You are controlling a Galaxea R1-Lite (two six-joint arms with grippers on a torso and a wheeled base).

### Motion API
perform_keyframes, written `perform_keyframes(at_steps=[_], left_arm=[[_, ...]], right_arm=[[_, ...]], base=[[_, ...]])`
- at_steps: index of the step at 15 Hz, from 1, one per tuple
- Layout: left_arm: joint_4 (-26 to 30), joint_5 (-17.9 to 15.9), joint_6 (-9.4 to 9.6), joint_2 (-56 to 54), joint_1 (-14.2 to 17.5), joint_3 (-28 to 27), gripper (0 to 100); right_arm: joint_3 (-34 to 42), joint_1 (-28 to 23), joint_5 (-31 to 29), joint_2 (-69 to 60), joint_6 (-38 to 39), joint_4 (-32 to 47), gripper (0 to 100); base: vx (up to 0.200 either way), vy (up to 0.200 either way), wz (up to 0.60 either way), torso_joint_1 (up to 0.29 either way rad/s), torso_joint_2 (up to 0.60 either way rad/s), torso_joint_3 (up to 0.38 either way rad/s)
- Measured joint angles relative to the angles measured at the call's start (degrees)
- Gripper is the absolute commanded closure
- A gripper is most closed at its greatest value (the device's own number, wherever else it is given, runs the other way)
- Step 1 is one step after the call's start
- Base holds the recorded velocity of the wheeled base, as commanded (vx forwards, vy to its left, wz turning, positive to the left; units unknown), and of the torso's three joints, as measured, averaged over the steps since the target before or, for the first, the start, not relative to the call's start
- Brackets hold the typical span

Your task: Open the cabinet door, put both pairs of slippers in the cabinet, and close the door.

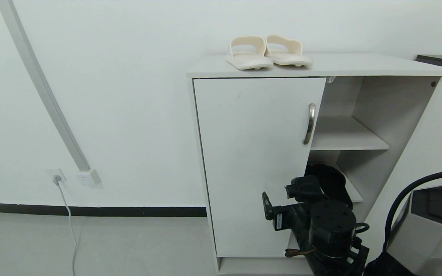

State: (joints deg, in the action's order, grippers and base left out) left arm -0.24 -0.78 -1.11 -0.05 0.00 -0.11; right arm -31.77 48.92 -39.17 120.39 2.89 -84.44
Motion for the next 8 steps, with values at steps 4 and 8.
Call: perform_keyframes(at_steps=[4, 8], left_arm=[[0.1, 0.0, -0.01, 0.0, 0.0, 0.0, 100], [0.1, 0.0, 0.00, 0.0, 0.0, 0.0, 100]], right_arm=[[-0.3, -0.1, -0.3, 0.0, -0.7, -0.1, 0], [-0.2, -0.1, -0.3, 0.0, -0.7, -0.2, 0]], base=[[0.000, 0.000, 0.00, 0.046, -0.40, -0.331], [0.000, 0.000, 0.00, 0.106, -0.45, -0.345]])
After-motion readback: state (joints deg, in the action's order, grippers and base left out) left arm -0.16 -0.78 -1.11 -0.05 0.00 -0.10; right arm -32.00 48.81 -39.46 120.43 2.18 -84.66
